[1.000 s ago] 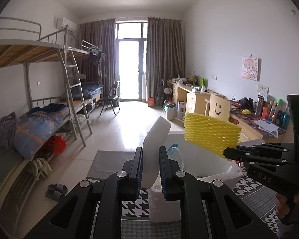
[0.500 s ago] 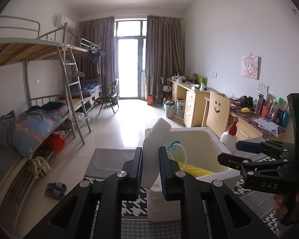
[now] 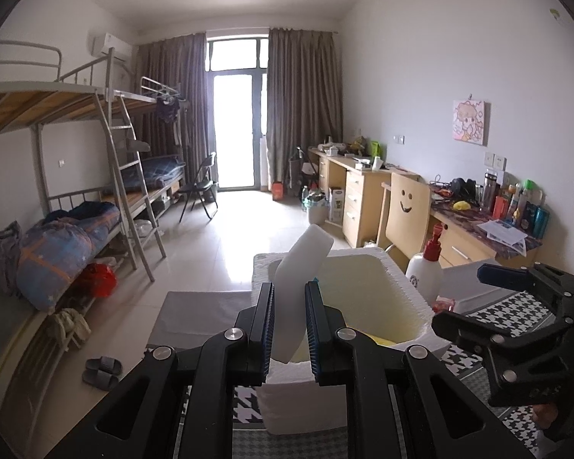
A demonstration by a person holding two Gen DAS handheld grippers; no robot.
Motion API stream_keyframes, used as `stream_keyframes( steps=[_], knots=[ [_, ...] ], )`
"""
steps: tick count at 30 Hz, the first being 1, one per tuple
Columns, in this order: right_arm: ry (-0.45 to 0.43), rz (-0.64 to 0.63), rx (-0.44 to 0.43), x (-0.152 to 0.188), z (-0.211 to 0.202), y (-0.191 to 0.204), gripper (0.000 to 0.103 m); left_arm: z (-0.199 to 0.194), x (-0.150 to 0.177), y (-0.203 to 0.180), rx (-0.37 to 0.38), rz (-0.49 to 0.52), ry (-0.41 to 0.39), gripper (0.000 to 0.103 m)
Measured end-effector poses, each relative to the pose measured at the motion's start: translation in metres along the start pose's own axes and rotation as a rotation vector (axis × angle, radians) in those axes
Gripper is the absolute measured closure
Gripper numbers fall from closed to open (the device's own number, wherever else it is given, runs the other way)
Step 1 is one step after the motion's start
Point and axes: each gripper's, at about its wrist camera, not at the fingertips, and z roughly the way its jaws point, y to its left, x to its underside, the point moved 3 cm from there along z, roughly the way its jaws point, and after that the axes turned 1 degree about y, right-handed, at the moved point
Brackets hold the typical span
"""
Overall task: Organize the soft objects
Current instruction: 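Open the right gripper to drop the yellow net sleeve into the foam box, then lower the foam tube into the foam box and open the left gripper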
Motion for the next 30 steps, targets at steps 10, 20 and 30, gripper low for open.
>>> stream_keyframes(
  steps=[10,20,30],
  knots=[
    [-0.021,0.006,0.018,0.004,-0.015,-0.007,0.009,0.014,-0.002,-0.010,0.022,0.012,0.027,0.086],
    [-0.029,0.019,0.038,0.012,-0.024,-0.015,0.009,0.030,-0.003,-0.026,0.037,0.020,0.061,0.086],
    [-0.027,0.026,0.054,0.022,-0.031,-0.026,0.009,0.044,0.002,-0.034,0.040,0.011,0.100,0.083]
  ],
)
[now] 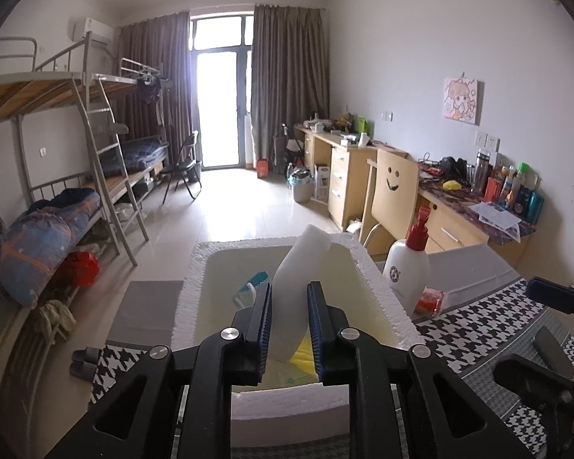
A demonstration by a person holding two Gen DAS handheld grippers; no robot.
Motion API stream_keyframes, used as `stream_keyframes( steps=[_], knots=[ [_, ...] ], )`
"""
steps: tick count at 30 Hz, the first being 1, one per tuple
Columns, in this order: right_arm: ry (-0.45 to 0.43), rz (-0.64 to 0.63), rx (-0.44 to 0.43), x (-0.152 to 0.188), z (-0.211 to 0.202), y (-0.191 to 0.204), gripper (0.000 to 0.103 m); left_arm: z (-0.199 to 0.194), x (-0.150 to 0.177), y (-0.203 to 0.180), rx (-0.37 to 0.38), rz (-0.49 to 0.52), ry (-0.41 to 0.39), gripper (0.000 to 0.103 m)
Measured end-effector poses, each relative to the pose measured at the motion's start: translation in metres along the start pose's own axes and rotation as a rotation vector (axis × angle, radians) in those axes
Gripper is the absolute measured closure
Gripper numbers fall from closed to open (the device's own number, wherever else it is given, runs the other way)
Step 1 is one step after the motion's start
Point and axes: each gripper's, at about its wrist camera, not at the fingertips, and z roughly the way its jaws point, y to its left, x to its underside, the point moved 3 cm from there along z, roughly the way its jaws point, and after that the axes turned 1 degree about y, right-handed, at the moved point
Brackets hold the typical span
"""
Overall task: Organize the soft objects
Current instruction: 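Lower the foam tube into the foam box and open the left gripper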
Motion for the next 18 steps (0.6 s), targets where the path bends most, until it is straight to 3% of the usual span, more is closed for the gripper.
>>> stream_keyframes(
  steps=[7,10,12,14,18],
  knots=[
    [-0.002,0.012,-0.001,0.007,-0.006,-0.007,0.009,0.012,0.001,-0.004,0.003,-0.003,0.020,0.079],
    [0.000,0.020,0.003,0.010,-0.008,-0.010,0.009,0.016,0.001,-0.002,-0.001,-0.005,0.024,0.062],
    [-0.002,0.029,0.001,0.012,-0.010,-0.013,0.009,0.016,0.001,0.000,-0.015,-0.011,0.029,0.034],
    [-0.003,0.037,0.002,0.013,-0.011,-0.016,0.009,0.013,0.001,0.002,-0.027,-0.024,0.014,0.019],
    [-0.007,0.043,0.002,0.015,-0.014,-0.020,0.009,0.004,0.003,0.005,-0.040,-0.033,-0.002,0.004]
  ],
)
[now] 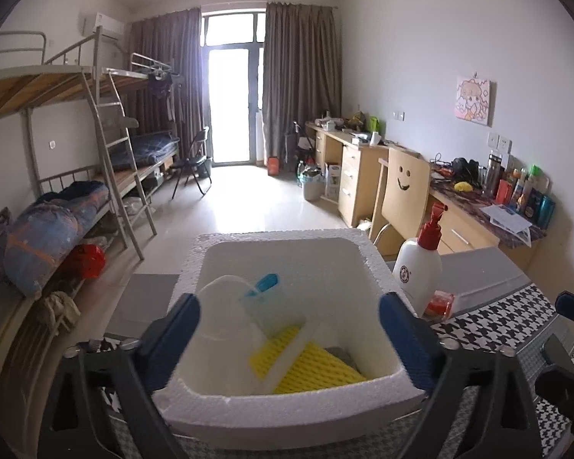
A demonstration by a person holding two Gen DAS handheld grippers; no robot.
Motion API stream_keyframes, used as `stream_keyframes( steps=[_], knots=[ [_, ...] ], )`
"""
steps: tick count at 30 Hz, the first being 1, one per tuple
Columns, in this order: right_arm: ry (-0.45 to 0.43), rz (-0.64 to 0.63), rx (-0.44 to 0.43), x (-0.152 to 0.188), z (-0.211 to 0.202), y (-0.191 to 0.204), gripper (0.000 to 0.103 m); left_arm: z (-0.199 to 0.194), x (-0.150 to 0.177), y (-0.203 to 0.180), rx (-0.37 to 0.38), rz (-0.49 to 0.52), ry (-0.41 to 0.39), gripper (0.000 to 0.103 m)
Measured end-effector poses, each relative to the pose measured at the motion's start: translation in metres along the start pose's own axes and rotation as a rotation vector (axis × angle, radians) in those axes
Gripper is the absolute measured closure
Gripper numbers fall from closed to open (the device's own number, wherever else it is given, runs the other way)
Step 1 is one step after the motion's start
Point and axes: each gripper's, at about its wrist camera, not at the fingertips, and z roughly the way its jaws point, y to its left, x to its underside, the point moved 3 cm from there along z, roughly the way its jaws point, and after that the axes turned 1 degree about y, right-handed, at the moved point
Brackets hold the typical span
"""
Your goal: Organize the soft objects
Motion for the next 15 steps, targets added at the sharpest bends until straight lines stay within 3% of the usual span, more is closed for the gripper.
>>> stream_keyframes(
  steps=[15],
  knots=[
    [-0.035,0.001,-0.019,0.004,-0.015,-0.003,0.009,-0.032,0.017,-0.002,0.017,-0.037,-0.034,0.001]
  ],
)
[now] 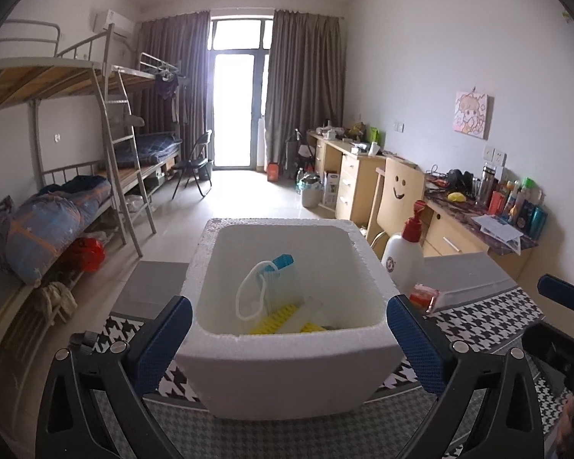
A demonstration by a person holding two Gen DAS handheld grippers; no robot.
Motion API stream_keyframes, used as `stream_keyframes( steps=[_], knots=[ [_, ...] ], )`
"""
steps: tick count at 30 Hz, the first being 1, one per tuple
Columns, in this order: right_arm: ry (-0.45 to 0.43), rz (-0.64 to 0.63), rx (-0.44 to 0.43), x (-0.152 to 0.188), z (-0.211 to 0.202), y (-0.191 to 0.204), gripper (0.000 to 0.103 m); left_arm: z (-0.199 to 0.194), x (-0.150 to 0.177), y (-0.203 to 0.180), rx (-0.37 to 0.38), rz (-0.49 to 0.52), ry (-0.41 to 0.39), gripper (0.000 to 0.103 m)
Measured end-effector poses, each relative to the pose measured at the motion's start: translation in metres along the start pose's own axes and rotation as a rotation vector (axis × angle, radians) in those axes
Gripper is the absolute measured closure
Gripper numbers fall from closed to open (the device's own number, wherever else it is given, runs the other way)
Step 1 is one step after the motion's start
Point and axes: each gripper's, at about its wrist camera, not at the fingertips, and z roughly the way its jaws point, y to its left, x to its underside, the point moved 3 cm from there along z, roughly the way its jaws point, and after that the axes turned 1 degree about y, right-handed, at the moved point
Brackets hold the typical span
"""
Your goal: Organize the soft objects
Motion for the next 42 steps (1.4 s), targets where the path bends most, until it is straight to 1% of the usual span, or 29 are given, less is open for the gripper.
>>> stream_keyframes(
  steps=[3,7,14,19,25,30,34,38,39,40,42],
  knots=[
    [-0.008,-0.003,0.001,0.000,-0.004,0.001,0.009,-0.007,0.004,0.001,-0.009,0.004,-0.007,0.001],
    [-0.023,-0.015,-0.005,0.002,-0.009,0.003,0.009,-0.017,0.011,0.003,-0.001,-0.001,-0.022,0.001],
    [-0.024,-0.014,-0.019,0.007,-0.012,0.006,0.009,-0.037,0.024,0.009,-0.014,-0.018,-0.056,0.001],
    [-0.027,-0.020,-0.033,0.011,-0.014,0.009,0.009,-0.047,0.034,0.008,-0.038,-0.003,-0.075,0.001],
    [-0.049,-0.043,-0.051,0.015,-0.024,0.017,0.009,-0.060,0.039,0.008,-0.034,0.016,-0.090,0.001],
    [-0.060,-0.038,-0.065,0.020,-0.030,0.019,0.009,-0.073,0.047,0.015,-0.040,-0.009,-0.113,0.001],
    [-0.066,-0.034,-0.064,0.024,-0.035,0.019,0.006,-0.080,0.055,0.015,-0.054,-0.013,-0.122,0.001],
    [-0.082,-0.029,-0.075,0.027,-0.041,0.019,0.005,-0.088,0.058,0.011,-0.062,0.015,-0.140,0.001],
    [-0.083,-0.028,-0.078,0.028,-0.043,0.020,0.003,-0.091,0.059,0.010,-0.066,0.015,-0.144,0.001],
    [-0.085,-0.027,-0.079,0.028,-0.044,0.021,0.001,-0.094,0.059,0.009,-0.062,0.018,-0.150,0.001],
    [-0.095,-0.033,-0.083,0.030,-0.049,0.024,0.001,-0.101,0.061,0.007,-0.053,0.018,-0.166,0.001]
  ],
)
